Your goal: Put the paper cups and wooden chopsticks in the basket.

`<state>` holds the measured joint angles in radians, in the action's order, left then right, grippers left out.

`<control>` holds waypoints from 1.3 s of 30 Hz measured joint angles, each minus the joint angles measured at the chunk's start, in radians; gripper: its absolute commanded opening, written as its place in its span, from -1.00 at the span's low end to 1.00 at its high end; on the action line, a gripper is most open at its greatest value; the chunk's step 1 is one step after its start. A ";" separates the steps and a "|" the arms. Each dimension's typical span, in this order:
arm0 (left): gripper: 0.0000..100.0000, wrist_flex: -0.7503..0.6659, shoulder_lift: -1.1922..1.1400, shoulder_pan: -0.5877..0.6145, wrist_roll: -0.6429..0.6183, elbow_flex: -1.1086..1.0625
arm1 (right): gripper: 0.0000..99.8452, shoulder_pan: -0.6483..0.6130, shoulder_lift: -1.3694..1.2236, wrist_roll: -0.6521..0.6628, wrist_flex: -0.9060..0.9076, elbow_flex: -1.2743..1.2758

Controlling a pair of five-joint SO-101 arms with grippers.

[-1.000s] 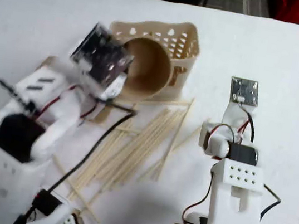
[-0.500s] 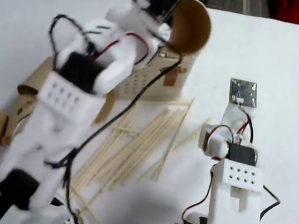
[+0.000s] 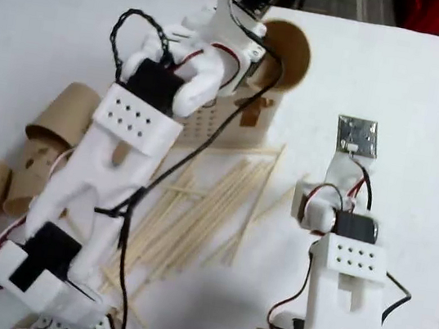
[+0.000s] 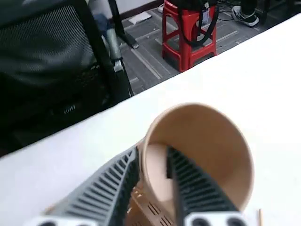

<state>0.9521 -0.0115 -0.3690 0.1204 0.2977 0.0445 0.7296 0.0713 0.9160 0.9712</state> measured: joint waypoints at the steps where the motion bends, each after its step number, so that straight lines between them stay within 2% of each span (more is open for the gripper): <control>1: -0.64 0.000 -0.006 0.012 -0.028 0.000 | -0.58 0.000 0.000 0.000 0.000 0.000; 5: -0.64 -0.031 -0.018 0.080 -0.081 0.000 | -0.58 0.000 0.000 0.000 0.000 0.000; 12: -0.63 -0.040 -0.020 0.167 -0.087 0.014 | -0.58 0.000 0.000 0.000 0.000 0.000; 15: -0.64 0.068 -0.011 0.189 -0.069 0.075 | -0.58 0.000 0.000 0.000 0.000 0.000; 22: -0.64 0.423 0.098 0.203 0.069 0.236 | -0.58 0.000 0.000 0.000 0.000 0.000; 31: -0.63 0.758 0.129 0.221 0.181 0.265 | -0.58 0.000 0.000 0.000 0.000 0.000; 35: -0.63 0.827 0.130 0.221 0.190 0.236 | -0.58 0.000 0.000 0.000 0.000 0.000; 39: -0.63 0.827 0.130 0.221 0.190 0.092 | -0.58 0.000 0.000 0.000 0.000 0.000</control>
<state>1.7791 0.1189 -0.1481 0.3107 0.3897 0.0445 0.7296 0.0713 0.9160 0.9712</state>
